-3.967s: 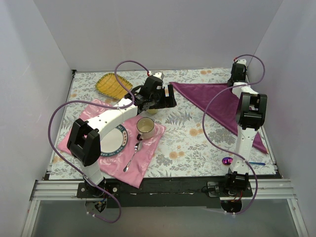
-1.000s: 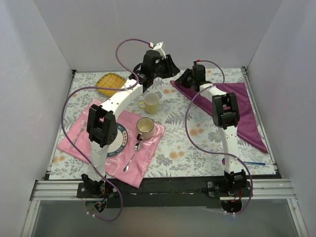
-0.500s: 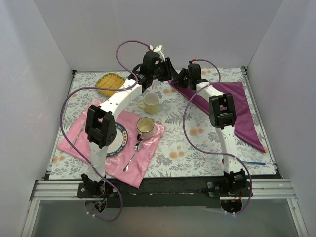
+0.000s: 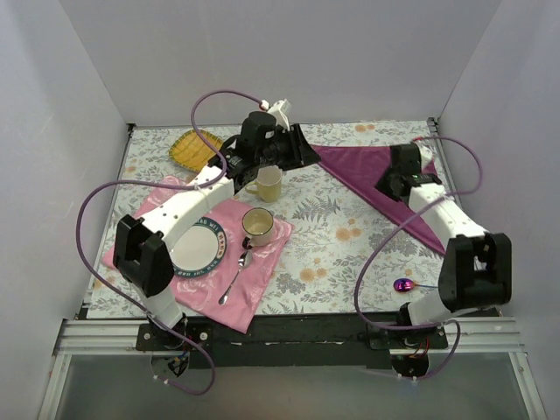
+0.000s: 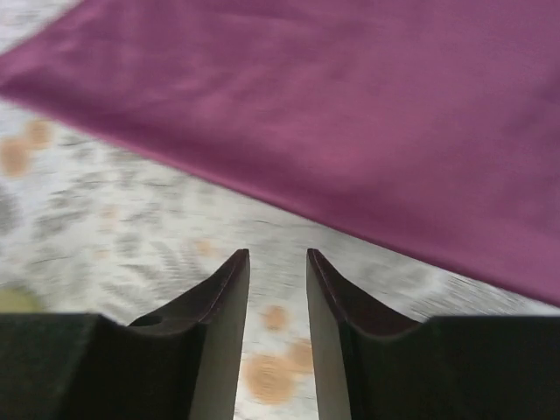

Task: Fold the napkin, place the utensils inside, and roll it up
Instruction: Fold the napkin

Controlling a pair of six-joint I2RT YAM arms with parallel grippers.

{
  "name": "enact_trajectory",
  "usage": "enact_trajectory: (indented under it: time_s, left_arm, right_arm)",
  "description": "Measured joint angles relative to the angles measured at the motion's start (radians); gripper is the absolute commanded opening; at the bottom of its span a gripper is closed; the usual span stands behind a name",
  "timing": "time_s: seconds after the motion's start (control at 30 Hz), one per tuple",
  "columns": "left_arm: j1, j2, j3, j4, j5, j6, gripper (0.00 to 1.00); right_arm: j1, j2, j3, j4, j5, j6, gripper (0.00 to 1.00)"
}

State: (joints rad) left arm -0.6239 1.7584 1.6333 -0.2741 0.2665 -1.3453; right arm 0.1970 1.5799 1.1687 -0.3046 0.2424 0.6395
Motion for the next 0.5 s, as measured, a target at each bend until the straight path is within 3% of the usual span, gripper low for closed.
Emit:
enact_trajectory:
  time_s: [0.23, 0.5]
  left_arm:
    - [-0.160, -0.165, -0.207, 0.023, 0.032, -0.019, 0.41]
    - [-0.195, -0.232, -0.316, -0.027, 0.035, -0.001, 0.59]
  right_arm:
    - [-0.295, -0.273, -0.403, -0.135, 0.172, -0.035, 0.31]
    - [-0.556, -0.412, -0.511, -0.141, 0.253, -0.166, 0.23]
